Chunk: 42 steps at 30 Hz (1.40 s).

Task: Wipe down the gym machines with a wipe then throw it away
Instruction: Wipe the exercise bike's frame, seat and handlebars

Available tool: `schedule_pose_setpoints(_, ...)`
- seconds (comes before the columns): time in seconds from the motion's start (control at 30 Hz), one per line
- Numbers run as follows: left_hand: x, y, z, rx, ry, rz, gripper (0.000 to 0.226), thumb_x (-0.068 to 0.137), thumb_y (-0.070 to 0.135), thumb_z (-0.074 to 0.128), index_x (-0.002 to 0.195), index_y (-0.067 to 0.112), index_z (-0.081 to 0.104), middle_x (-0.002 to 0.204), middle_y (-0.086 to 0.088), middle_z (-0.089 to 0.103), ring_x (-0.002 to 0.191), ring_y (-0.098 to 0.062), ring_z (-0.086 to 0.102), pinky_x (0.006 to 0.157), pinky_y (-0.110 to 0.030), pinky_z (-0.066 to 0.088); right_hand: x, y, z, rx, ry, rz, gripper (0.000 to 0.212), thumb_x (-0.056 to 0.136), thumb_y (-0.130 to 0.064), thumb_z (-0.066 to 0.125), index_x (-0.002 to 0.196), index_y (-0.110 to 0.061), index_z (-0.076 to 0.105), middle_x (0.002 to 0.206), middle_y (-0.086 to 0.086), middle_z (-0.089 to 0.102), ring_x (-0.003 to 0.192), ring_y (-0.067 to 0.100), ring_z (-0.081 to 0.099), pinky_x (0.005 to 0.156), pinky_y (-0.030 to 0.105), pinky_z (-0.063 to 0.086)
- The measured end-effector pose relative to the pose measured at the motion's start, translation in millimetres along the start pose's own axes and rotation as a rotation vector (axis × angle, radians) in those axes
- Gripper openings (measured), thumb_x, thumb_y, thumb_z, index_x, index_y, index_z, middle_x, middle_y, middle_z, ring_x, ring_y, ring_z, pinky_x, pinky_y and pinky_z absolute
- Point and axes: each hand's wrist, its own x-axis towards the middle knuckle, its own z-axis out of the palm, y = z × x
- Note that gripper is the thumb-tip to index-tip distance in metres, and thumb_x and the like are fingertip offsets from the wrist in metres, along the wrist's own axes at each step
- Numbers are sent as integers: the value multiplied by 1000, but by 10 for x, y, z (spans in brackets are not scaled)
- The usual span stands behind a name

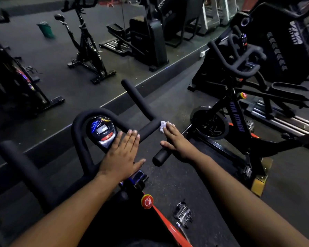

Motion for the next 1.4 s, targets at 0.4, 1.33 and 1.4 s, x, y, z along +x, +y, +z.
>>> schedule_pose_setpoints(0.4,46,12,-39,27,-23,-29,90,98,65,26,160,-1,21,167,-20,22,156,-31,19,127,-55,5,328,-27,-268,-207,364,49,31,96,-47,57,126,-44,61,99,-1,75,92,28,71,72,34,49)
schedule_pose_setpoints(1.33,552,126,-66,-73,-209,-73,95,100,70,20,152,3,-21,156,-21,-31,141,-36,-42,116,-62,-25,1338,-740,-766,-77,502,-347,53,94,-14,32,139,-9,60,148,7,54,144,21,42,116,36,36)
schedule_pose_setpoints(1.4,537,129,-60,-63,-189,-85,96,99,71,19,155,3,-19,159,-20,-27,144,-35,-38,115,-65,-24,1518,-835,-769,-150,528,-410,56,97,-23,28,139,-3,59,148,14,54,142,30,44,117,44,36)
